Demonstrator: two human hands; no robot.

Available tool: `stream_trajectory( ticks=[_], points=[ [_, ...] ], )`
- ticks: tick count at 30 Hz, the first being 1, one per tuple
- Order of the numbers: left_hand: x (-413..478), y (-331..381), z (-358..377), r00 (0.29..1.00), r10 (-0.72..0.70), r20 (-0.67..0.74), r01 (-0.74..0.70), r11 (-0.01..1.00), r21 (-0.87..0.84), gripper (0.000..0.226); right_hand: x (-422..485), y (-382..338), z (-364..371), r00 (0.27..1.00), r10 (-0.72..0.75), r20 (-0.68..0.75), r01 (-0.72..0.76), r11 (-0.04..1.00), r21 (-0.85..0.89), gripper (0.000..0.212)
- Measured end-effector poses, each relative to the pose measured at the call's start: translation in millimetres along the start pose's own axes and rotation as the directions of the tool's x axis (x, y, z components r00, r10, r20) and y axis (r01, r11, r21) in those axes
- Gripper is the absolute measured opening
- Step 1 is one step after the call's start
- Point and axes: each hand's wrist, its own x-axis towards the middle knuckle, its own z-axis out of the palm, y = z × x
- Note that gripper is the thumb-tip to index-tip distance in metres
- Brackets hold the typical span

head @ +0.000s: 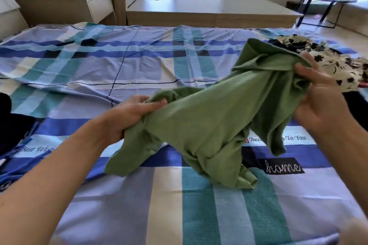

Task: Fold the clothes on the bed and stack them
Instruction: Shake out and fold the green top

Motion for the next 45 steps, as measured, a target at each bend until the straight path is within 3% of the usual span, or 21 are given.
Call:
stream_trajectory(
  ticks=[2, 3, 6, 8, 10, 13, 16, 18, 20, 21, 23, 25, 27, 29, 31, 36, 40, 43, 45],
  points=[
    [-5.2, 10.9, 0.2, 0.997, 0.071, -0.025, -0.075, 0.971, -0.228, 0.023, 3.5, -10.9, -12.7, 0.991, -0.053, -0.119, 0.048, 0.998, -0.039, 0.094],
    [-7.0, 15.0, 1.2, 0.995, 0.09, -0.044, -0.099, 0.948, -0.304, 0.024, 6.3, -12.8, -22.3, 0.981, -0.081, -0.179, 0.067, 0.994, -0.083, 0.099],
    [-10.6, 20.6, 9.1, 0.989, 0.105, -0.105, -0.14, 0.898, -0.416, 0.027, 4.9, -12.5, -21.5, 0.928, -0.146, -0.343, 0.052, 0.962, -0.269, 0.063],
    [-12.5, 21.3, 15.2, 0.988, 0.08, -0.135, -0.135, 0.874, -0.467, 0.028, 3.6, -4.5, -18.7, 0.922, -0.183, -0.341, -0.021, 0.856, -0.516, 0.048],
    [-13.8, 22.2, 17.7, 0.988, 0.026, -0.154, -0.102, 0.854, -0.511, 0.032, -3.9, 8.4, -8.8, 0.943, -0.235, -0.235, -0.021, 0.664, -0.747, 0.057],
    [-18.0, 23.5, 21.8, 0.995, -0.014, -0.097, -0.042, 0.832, -0.553, 0.041, -30.5, 27.3, 19.3, 0.955, -0.281, 0.098, 0.227, 0.476, -0.85, 0.062],
    [-27.5, 22.6, 33.0, 1.0, 0.013, 0.026, 0.005, 0.814, -0.581, 0.048, -60.0, 50.3, 48.2, 0.903, 0.056, 0.426, 0.345, 0.496, -0.797, 0.064],
    [-34.2, 23.2, 42.7, 0.967, 0.042, 0.252, 0.125, 0.782, -0.611, 0.05, -78.7, 70.2, 62.9, 0.84, 0.261, 0.475, 0.296, 0.512, -0.806, 0.077],
    [-39.7, 20.6, 47.2, 0.902, 0.143, 0.407, 0.129, 0.811, -0.571, 0.035, -85.0, 88.1, 64.2, 0.857, 0.233, 0.46, 0.334, 0.428, -0.84, 0.087],
    [-36.8, 18.1, 44.9, 0.916, 0.136, 0.377, 0.066, 0.876, -0.478, 0.029, -82.2, 92.8, 61.8, 0.87, 0.193, 0.453, 0.361, 0.375, -0.854, 0.084],
    [-31.2, 16.7, 39.1, 0.989, 0.114, 0.096, -0.081, 0.953, -0.293, 0.038, -71.2, 87.3, 57.2, 0.898, 0.111, 0.426, 0.379, 0.297, -0.876, 0.073],
    [-27.2, 23.8, 34.5, 0.989, 0.142, -0.031, -0.145, 0.937, -0.318, 0.06, -59.0, 72.7, 53.1, 0.917, -0.019, 0.398, 0.394, 0.198, -0.898, 0.059],
    [-23.1, 30.2, 29.0, 0.976, 0.158, -0.149, -0.203, 0.909, -0.365, 0.074, -54.0, 60.2, 52.2, 0.899, -0.168, 0.404, 0.413, 0.021, -0.91, 0.048],
    [-24.7, 34.9, 26.3, 0.956, 0.185, -0.229, -0.262, 0.889, -0.375, 0.072, -51.1, 53.2, 50.4, 0.868, -0.262, 0.422, 0.402, -0.129, -0.906, 0.044],
    [-27.6, 38.8, 21.8, 0.935, 0.218, -0.281, -0.314, 0.877, -0.364, 0.066, -43.9, 46.7, 45.1, 0.869, -0.308, 0.388, 0.345, -0.185, -0.92, 0.044],
    [-35.1, 45.3, -0.4, 0.873, 0.156, -0.463, -0.373, 0.824, -0.426, 0.049, -22.8, 20.4, 20.6, 0.94, -0.262, 0.218, 0.202, -0.088, -0.975, 0.04],
    [-37.6, 47.8, -29.1, 0.831, 0.038, -0.555, -0.37, 0.783, -0.5, 0.029, -17.7, -6.5, 3.2, 0.921, -0.361, 0.143, 0.155, 0.004, -0.988, 0.035],
    [-36.8, 39.4, -42.1, 0.823, -0.039, -0.566, -0.178, 0.93, -0.323, 0.019, -19.8, -10.4, -4.6, 0.954, -0.274, 0.121, 0.171, 0.165, -0.971, 0.036],
    [-32.7, 30.2, -45.6, 0.814, -0.051, -0.578, -0.009, 0.995, -0.101, 0.022, -21.8, -6.9, -2.4, 0.982, -0.145, 0.123, 0.159, 0.27, -0.95, 0.032]
  ],
)
